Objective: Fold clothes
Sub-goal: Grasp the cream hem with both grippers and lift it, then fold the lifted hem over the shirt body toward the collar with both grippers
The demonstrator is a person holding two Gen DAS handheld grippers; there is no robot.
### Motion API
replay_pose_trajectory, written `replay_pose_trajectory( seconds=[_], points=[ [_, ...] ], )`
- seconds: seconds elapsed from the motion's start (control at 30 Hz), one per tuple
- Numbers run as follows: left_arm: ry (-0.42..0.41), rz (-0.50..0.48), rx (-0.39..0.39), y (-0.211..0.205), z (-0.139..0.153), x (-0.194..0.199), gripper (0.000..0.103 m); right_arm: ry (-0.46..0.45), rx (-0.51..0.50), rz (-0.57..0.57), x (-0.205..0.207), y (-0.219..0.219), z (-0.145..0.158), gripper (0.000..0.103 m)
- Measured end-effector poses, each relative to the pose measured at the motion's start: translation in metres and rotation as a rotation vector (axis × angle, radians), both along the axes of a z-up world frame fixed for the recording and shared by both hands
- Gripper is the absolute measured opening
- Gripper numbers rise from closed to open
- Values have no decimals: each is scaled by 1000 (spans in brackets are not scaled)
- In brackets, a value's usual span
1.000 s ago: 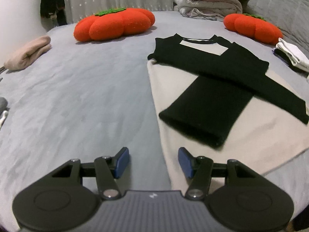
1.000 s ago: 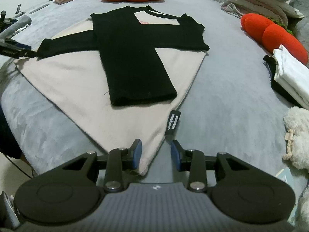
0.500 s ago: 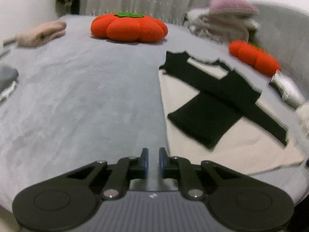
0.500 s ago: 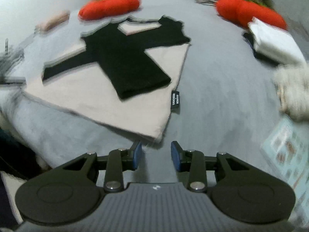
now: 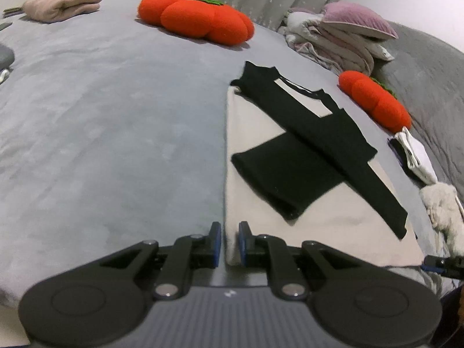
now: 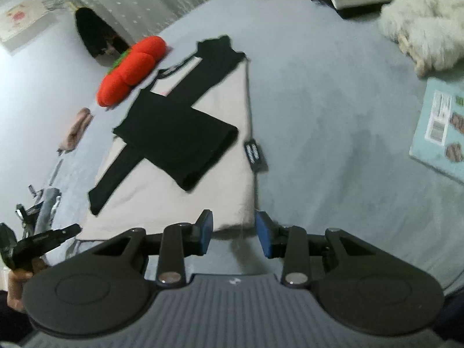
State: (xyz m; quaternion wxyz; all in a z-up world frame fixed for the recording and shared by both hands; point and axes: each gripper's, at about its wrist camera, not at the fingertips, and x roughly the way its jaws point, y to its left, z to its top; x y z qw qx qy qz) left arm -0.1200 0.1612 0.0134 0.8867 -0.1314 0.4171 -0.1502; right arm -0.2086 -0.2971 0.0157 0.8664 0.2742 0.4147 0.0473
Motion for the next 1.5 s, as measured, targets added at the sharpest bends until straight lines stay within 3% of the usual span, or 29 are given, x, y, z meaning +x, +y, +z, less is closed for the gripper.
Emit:
replay_pose_trajectory(
  seconds=[0.13, 0.2, 0.3, 0.53, 0.7, 0.93, 1.5],
  points=[
    [-5, -16, 22, -9, -3, 2, 7, 14, 7, -7, 2, 1, -4, 31],
    [-12, -1, 19, -8, -1, 2, 6, 20, -1, -13, 3, 1, -6, 12],
    [-39, 39, 12, -5, 7, -1, 6, -23, -32, -25, 0, 4, -1, 11],
    [-67, 63, -6, -2, 24, -17, 5, -125, 45, -72, -26, -8, 21, 10],
    [-43, 59, 31, -3, 16, -15, 5, -60, -6, -77, -16, -2, 11, 10],
    [-57, 54, 61, -5, 16, -15, 6, -88, 27, -82, -16, -5, 17, 10],
    [-99, 63, 131, -24, 39, 18, 6, -110, -74, -85, 33, -1, 38, 10]
  ],
)
